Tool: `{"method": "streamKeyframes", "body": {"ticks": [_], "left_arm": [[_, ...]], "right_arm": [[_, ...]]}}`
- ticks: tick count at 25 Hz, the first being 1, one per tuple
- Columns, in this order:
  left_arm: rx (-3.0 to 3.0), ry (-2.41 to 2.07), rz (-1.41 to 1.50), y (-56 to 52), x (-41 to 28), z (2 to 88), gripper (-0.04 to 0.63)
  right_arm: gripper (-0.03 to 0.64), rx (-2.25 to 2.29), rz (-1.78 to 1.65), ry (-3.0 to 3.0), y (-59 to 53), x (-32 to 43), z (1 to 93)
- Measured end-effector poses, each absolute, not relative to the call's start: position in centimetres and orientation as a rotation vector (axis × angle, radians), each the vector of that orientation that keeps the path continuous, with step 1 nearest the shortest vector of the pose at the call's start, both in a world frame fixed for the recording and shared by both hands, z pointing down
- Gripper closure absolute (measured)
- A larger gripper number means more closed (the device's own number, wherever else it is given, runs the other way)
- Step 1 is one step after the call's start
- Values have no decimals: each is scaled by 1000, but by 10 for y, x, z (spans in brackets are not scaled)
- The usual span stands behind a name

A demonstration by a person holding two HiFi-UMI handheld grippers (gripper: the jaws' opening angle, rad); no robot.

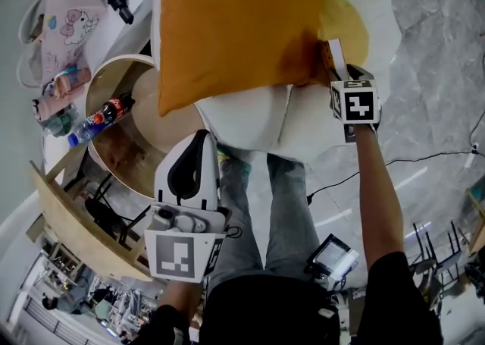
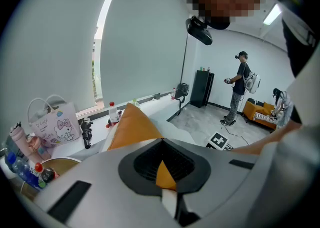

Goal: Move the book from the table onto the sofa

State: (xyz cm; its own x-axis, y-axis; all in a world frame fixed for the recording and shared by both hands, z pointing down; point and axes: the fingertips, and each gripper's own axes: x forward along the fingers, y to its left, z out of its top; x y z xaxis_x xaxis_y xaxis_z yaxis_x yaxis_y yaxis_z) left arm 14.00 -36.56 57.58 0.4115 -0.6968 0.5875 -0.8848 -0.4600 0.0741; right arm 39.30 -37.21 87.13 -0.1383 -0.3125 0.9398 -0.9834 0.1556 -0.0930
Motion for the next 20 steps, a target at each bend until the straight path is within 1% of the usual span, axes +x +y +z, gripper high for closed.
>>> {"method": "streamKeyframes", "body": {"ticks": [6,20], "left_arm": [[2335,-1350,686,-366,148,562,584],[2449,-1332,714,-340,162,498,584]], "right_arm": [[423,1305,994,-1641,-380,396,845],[436,1295,925,-1699,-348,397,775]]}}
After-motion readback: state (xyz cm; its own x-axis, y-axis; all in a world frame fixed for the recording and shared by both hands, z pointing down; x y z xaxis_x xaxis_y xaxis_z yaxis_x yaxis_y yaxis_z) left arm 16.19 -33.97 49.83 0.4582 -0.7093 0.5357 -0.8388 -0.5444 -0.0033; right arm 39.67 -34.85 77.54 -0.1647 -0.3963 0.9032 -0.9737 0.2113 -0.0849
